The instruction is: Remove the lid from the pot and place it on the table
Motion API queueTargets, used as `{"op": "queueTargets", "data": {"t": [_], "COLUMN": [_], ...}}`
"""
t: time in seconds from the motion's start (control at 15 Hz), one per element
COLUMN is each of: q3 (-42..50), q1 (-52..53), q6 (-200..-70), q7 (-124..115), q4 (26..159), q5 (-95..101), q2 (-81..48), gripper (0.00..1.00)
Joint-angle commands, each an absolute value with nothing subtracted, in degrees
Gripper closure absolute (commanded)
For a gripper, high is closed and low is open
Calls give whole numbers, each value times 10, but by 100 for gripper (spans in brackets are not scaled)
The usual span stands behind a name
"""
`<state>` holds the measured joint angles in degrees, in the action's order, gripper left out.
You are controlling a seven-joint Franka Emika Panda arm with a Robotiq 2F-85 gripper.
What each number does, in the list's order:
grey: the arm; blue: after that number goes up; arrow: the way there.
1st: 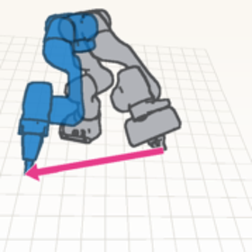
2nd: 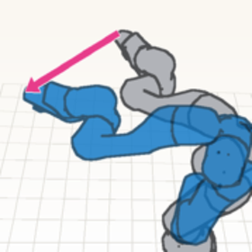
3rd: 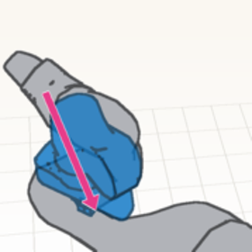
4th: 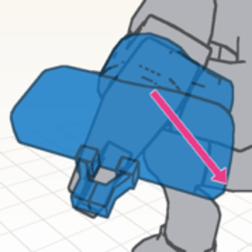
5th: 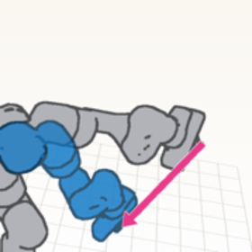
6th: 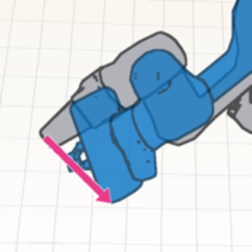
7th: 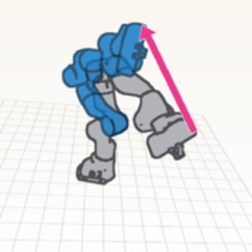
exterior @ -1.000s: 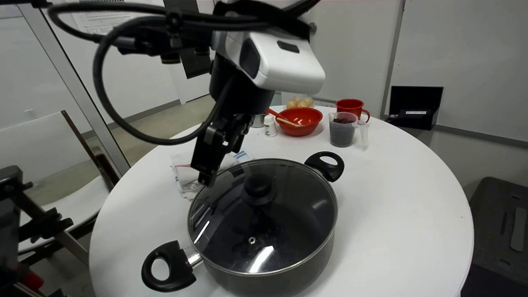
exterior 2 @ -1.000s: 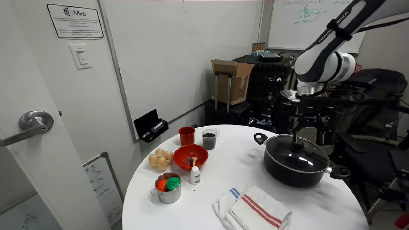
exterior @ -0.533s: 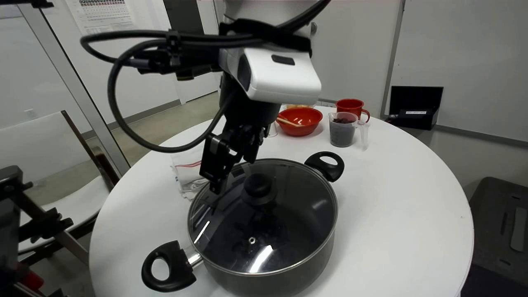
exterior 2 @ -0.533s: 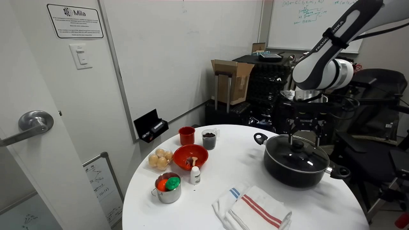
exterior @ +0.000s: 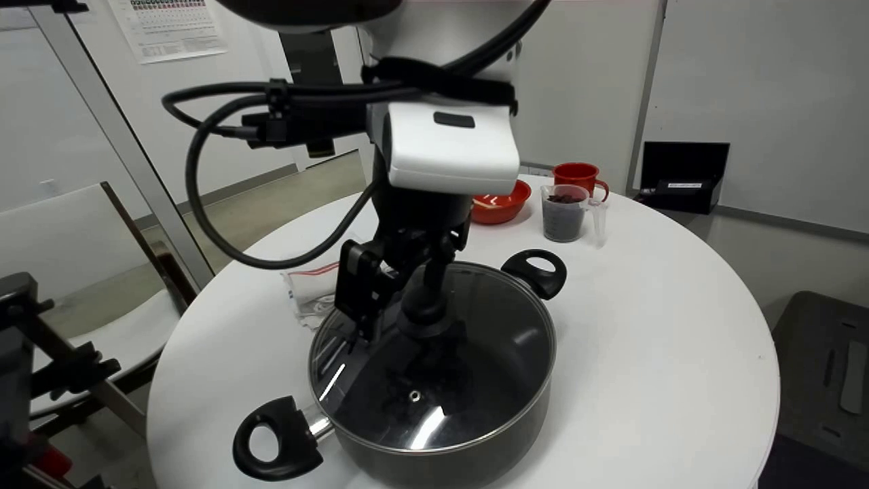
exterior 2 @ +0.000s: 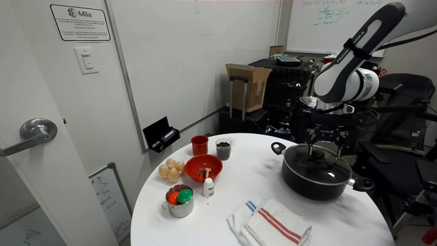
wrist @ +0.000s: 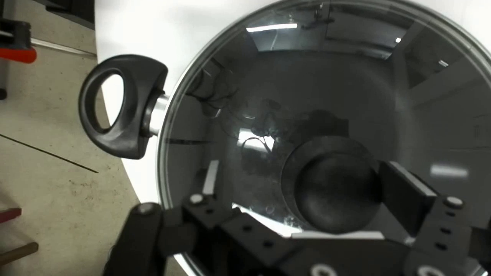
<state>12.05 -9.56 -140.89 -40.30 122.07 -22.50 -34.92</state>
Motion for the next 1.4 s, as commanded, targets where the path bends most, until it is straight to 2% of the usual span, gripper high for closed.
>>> {"op": "queueTargets", "data": {"t": [0.0, 0.13, 0.2, 0.27, 0.67, 0.73, 1.33], "q3": [128, 127, 127, 127, 127, 127, 131], "q1": [-83, -84, -84, -83, -80, -79, -53], "q6": [-1437, -1440, -1441, -1442, -1456, -1457, -1522], "q7": [-433, -438, -440, -443, -455, -455, -451], "q4": [1233, 1233, 1234, 1234, 1236, 1237, 1310], "q5": [-227, -226, -225, -224, -223, -223, -211], "q2": [-346, -345, -345, -345, -341, -340, -273], "gripper": [0, 1, 26, 26, 71, 75, 75]}}
